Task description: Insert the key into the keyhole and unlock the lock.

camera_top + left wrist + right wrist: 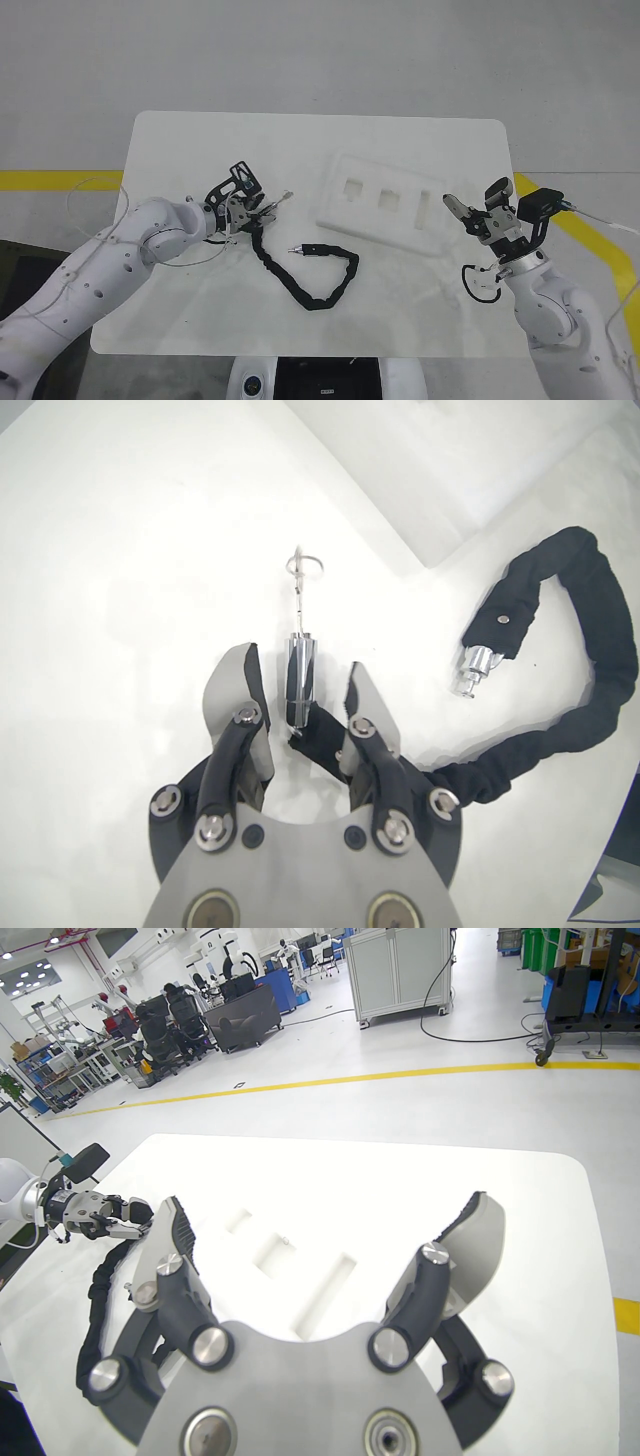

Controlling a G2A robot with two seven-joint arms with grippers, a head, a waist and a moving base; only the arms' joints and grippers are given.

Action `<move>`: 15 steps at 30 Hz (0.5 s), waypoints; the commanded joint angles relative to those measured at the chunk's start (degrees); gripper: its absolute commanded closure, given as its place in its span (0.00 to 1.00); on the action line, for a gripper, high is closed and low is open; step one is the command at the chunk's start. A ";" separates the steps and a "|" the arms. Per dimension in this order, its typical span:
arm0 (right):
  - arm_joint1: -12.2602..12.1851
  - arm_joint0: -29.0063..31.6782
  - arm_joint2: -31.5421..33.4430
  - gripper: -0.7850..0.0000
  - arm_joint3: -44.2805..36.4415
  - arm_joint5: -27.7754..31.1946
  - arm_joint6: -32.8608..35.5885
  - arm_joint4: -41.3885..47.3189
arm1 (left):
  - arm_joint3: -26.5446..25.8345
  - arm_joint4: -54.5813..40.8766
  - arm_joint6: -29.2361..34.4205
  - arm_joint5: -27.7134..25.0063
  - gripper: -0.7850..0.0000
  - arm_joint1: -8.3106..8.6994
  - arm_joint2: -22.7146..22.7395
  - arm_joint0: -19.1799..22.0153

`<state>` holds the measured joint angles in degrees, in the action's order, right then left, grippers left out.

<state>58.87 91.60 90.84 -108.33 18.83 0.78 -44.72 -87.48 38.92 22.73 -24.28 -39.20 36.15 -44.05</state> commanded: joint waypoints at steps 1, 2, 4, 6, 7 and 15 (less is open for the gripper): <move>0.00 0.00 0.00 0.00 0.00 0.00 0.00 0.00 | 0.25 -0.33 -0.61 -0.19 0.00 -0.09 0.61 -0.35; 0.00 0.00 0.00 0.00 0.00 0.00 0.00 0.00 | 0.38 -1.09 -1.90 -0.43 0.00 -0.09 1.32 -0.75; 0.00 0.00 0.00 0.00 0.00 0.00 0.00 0.00 | 0.41 -1.56 -3.28 -0.68 0.00 0.01 2.38 -1.23; 0.00 0.00 0.00 0.00 0.00 0.00 0.00 0.00 | -0.07 -2.58 -6.70 -1.41 0.00 0.30 4.36 -2.17; 0.00 0.00 0.00 0.00 0.00 0.00 0.00 0.00 | -0.14 -2.84 -7.87 -1.57 0.00 0.42 5.03 -2.50; 0.00 0.00 0.00 0.00 0.00 0.00 0.00 0.00 | -1.39 2.46 -28.11 -3.37 0.00 1.77 13.48 -7.20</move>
<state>58.87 91.60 90.84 -108.33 18.83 0.78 -44.72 -88.85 39.84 -1.48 -27.88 -37.56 48.52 -50.49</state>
